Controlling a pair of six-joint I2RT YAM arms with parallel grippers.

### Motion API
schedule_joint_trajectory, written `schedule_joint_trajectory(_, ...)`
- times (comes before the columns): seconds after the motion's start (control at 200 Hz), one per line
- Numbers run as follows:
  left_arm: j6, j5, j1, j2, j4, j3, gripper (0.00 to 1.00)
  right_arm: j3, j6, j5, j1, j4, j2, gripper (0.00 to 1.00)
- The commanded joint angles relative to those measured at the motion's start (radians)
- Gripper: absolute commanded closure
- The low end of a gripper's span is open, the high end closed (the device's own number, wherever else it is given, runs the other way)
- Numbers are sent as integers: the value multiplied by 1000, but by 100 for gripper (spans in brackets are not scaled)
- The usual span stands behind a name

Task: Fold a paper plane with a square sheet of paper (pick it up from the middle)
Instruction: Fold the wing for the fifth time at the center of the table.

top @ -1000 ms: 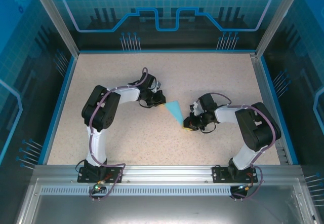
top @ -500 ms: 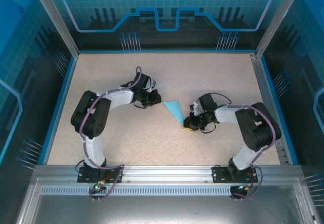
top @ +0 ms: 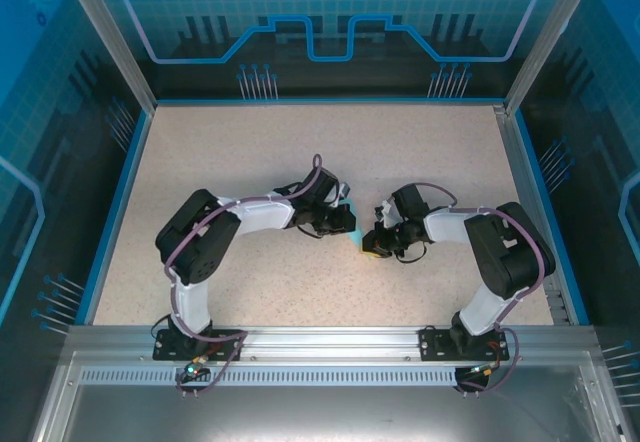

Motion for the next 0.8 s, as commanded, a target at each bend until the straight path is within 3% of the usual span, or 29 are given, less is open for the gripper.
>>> schedule_joint_trajectory(0.0,-28,51,-28,47,7,38,91,-60,5,285,9,-130,99,92)
schedule_joint_trajectory(0.14,-31,53,-37,72,17,41,91,-61,4,283,11,-128,101,92)
schedule_joint_trajectory(0.345,8,-32,-22,94,-43,54,92,-59,7,289,10,-128,106,92)
schedule_joint_trajectory(0.795,56,-60,163,116,-58,20,92,-55,9,297,11,-136,110,92)
